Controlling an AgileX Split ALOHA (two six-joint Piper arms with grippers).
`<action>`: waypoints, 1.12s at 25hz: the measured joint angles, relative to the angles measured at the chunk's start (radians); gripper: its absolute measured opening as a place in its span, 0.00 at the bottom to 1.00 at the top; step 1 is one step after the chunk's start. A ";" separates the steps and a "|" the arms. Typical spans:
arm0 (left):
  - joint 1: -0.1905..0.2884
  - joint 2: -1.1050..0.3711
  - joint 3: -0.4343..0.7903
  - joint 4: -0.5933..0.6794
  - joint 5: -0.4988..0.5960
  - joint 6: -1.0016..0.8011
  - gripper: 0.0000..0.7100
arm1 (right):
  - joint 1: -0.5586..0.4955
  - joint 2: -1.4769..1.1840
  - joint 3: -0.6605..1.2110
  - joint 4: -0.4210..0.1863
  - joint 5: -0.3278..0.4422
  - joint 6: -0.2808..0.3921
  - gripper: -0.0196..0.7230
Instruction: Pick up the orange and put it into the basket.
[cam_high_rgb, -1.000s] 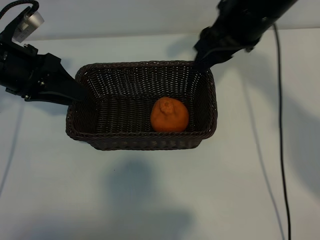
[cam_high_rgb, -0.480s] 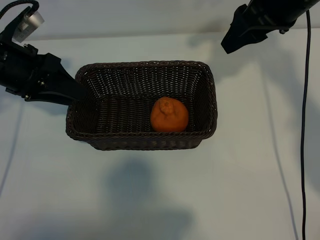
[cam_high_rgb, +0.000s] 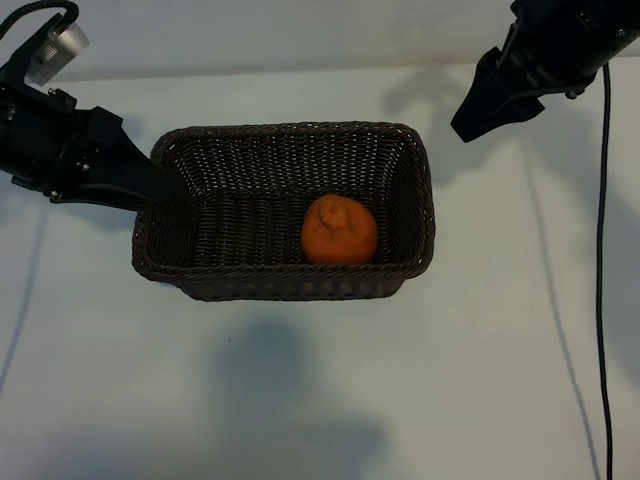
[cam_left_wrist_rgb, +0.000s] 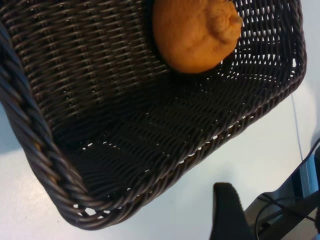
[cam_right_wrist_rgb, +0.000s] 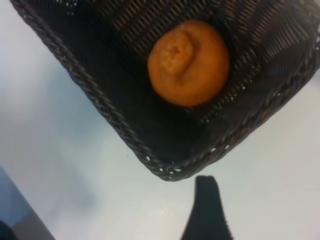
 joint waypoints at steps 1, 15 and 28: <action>0.000 0.000 0.000 0.000 0.000 0.000 0.64 | 0.000 0.000 0.000 0.001 0.000 -0.002 0.71; 0.000 0.000 0.000 0.000 0.000 -0.001 0.64 | 0.000 0.000 0.001 0.000 0.000 -0.038 0.71; 0.000 0.000 0.000 0.000 0.000 -0.001 0.64 | 0.000 0.000 0.001 0.000 0.000 -0.038 0.71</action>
